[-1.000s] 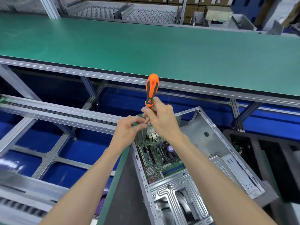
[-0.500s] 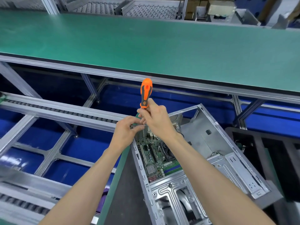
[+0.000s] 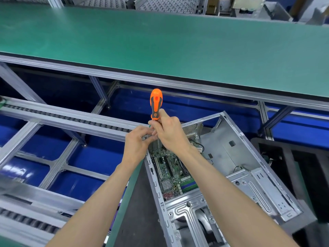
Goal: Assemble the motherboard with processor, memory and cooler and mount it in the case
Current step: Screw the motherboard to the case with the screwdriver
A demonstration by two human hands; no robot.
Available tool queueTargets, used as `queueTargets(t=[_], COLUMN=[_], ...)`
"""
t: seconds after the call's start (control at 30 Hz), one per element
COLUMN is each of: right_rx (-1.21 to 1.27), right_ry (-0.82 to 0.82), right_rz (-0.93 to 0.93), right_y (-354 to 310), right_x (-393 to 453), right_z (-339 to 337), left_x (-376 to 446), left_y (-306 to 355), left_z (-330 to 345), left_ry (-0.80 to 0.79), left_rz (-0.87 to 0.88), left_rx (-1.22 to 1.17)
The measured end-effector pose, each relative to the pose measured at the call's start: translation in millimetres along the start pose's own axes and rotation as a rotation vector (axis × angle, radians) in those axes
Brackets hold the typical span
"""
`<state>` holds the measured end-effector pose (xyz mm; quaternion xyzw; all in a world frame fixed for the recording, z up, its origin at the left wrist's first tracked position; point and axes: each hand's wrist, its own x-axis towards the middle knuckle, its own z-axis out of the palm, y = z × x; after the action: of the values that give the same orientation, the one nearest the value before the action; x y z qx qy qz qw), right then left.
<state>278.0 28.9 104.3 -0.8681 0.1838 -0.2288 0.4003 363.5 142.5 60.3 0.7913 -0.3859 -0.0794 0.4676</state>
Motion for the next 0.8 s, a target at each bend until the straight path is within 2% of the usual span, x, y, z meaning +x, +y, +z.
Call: queueTargets(t=[0.47,0.6,0.67,0.73,0.8], right_rx=[-0.064,-0.156,-0.084,-0.01,-0.102], right_ry=[-0.126,-0.021,0.058,0.069,0.053], right_rz=[-0.074,-0.145,-0.206,-0.278,-0.354], right_y=[-6.1,-23.9,-40.1,-54.0,-63.8], right_x=[0.6,3.6,6.8,10.6,11.1], right_z=[-9.5,-23.6,-36.1,-47.3,-53.3], left_x=[-6.5,-5.2,-3.8,-3.6,-4.6], left_y=[2.4,0.4,0.5,0.4,0.4], left_z=[1.6,2.7,3.5,4.6,5.0], left_ry=[0.055,0.071,0.065,0.073,0.086], left_rz=[-0.058,-0.069,-0.089,-0.091,-0.076], left_rx=[0.013,0.025,0.011,0.009,0.016])
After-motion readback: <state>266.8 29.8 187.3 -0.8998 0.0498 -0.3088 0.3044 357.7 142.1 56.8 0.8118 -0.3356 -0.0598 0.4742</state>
